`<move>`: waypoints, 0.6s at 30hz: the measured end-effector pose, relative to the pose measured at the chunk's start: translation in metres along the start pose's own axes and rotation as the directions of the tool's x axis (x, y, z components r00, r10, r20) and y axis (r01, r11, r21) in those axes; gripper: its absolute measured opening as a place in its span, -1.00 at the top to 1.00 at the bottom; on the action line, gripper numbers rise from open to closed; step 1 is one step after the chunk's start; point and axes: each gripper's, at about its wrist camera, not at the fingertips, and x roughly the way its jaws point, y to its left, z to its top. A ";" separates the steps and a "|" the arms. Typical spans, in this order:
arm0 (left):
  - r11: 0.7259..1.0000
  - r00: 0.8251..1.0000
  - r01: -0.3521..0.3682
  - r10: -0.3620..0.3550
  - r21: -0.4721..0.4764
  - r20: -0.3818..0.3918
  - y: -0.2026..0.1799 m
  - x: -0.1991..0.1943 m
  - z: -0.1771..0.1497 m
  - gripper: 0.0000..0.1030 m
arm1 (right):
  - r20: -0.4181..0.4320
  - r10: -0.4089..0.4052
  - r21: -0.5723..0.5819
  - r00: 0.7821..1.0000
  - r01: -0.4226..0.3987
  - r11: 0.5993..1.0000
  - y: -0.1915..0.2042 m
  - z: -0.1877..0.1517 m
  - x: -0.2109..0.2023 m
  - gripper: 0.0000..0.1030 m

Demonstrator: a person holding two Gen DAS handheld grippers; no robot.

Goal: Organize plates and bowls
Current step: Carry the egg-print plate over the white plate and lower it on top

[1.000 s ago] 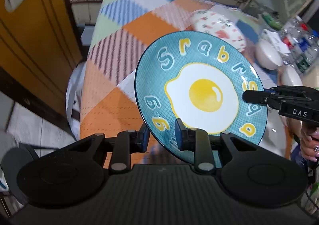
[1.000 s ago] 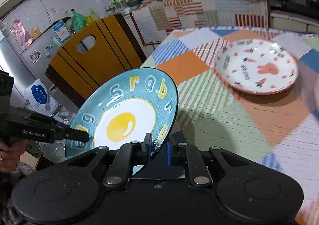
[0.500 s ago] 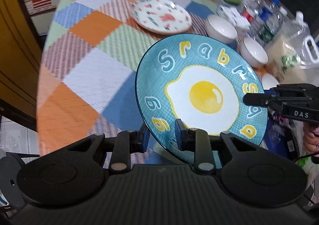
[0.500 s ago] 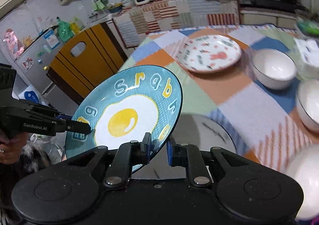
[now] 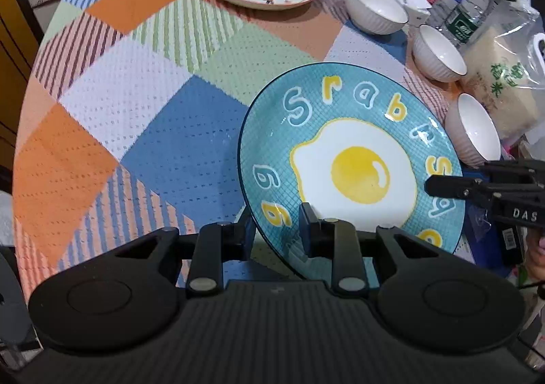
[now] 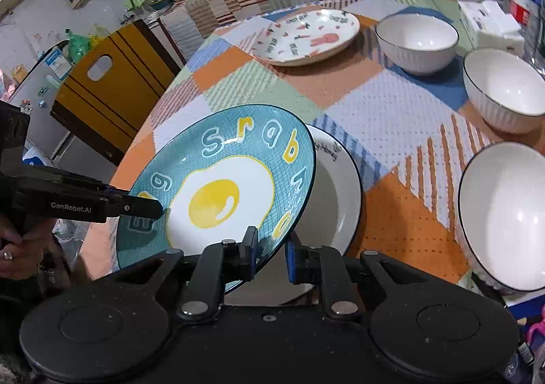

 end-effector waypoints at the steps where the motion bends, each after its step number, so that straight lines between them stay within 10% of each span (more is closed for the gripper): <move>1: 1.000 1.000 0.000 0.000 0.001 -0.005 0.000 0.003 -0.001 0.51 | -0.001 -0.007 -0.009 1.000 0.007 1.000 0.001 -0.001 0.002 0.59; 18: 1.000 0.999 -0.002 0.002 0.005 -0.046 -0.005 0.029 0.001 0.50 | -0.082 -0.161 -0.009 0.984 0.161 0.987 0.005 0.000 0.015 0.52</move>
